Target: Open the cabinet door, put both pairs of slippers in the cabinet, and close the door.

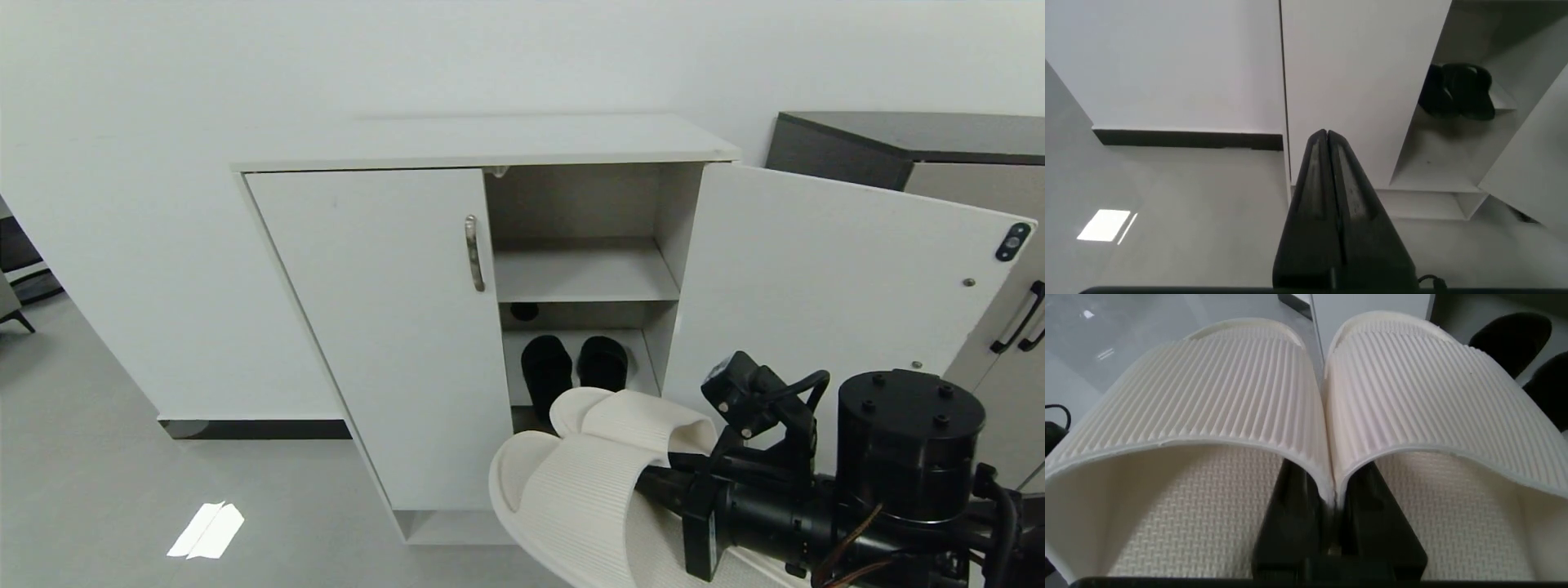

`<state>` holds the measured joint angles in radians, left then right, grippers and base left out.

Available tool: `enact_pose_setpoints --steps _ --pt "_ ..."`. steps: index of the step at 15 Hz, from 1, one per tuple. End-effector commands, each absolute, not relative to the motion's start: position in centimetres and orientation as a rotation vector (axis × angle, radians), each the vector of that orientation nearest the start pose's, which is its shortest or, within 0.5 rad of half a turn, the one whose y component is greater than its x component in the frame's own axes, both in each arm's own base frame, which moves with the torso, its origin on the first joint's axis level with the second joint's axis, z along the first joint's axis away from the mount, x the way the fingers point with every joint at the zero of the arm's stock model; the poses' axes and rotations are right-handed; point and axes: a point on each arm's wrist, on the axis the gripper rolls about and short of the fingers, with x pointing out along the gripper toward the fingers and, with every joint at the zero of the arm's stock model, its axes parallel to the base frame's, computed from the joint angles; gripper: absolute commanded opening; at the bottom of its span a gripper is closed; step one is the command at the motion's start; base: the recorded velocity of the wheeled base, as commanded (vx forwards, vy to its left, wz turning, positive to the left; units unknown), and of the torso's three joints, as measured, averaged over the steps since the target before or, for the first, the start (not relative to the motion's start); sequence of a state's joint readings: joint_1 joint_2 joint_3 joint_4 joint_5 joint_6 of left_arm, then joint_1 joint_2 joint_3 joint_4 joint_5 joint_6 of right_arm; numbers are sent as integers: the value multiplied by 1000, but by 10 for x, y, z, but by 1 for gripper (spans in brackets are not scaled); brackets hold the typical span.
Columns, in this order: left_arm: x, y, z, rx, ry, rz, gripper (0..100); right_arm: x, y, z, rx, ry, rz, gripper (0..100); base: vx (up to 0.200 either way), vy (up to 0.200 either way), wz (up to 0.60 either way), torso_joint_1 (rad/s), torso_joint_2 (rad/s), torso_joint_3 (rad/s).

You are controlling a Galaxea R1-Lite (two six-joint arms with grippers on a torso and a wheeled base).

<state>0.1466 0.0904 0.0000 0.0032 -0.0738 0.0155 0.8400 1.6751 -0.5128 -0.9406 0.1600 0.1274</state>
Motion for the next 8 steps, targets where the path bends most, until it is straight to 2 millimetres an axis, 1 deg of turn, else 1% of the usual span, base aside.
enact_pose_setpoints --steps 1,3,4,5,7,8 --pt "-15 -4 77 5 95 73 0 178 204 144 37 286 981 0 0 0 0 -144 461 320" --pt "-15 -4 77 5 95 73 0 177 204 141 -4 273 980 0 0 0 0 -127 437 312" --pt "-15 -4 77 5 95 73 0 176 204 139 -58 245 970 0 0 0 0 -61 232 178" --pt "-15 -4 77 5 95 73 0 181 208 142 -70 231 907 0 0 0 0 -41 144 95" --pt "-15 -4 77 5 95 73 0 196 237 158 -65 242 698 0 0 0 0 -15 63 41" --pt "-15 -4 77 5 95 73 0 199 261 181 -12 307 581 0 0 0 0 0 0 0"
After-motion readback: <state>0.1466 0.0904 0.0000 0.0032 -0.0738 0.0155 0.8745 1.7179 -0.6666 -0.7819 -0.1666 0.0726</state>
